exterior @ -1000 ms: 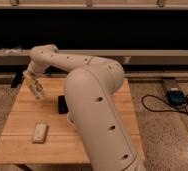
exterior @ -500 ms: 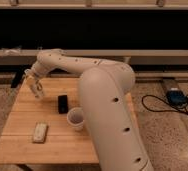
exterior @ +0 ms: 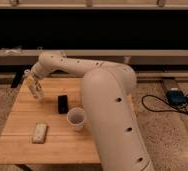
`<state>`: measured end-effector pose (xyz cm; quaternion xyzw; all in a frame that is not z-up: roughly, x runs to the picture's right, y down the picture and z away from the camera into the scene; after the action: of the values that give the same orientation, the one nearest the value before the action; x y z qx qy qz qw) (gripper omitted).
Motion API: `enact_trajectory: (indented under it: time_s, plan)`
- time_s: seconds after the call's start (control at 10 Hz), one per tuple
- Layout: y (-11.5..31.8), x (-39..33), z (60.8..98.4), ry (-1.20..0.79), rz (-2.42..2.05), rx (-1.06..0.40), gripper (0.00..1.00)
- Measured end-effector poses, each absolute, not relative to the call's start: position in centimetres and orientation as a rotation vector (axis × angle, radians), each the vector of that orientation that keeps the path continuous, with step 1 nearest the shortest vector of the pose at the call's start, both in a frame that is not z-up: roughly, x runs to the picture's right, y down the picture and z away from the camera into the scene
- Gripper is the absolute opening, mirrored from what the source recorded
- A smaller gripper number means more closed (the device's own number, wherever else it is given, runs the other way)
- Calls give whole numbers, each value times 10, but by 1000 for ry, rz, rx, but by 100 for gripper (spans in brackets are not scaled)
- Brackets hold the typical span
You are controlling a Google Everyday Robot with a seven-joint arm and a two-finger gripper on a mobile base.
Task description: Stand the bottle upright
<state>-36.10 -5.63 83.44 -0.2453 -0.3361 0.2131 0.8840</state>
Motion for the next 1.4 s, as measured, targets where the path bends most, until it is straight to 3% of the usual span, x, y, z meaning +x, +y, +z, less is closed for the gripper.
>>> enact_trajectory:
  time_s: [1.4]
  plan:
    - [-46, -349, 847, -716, 471, -479, 0]
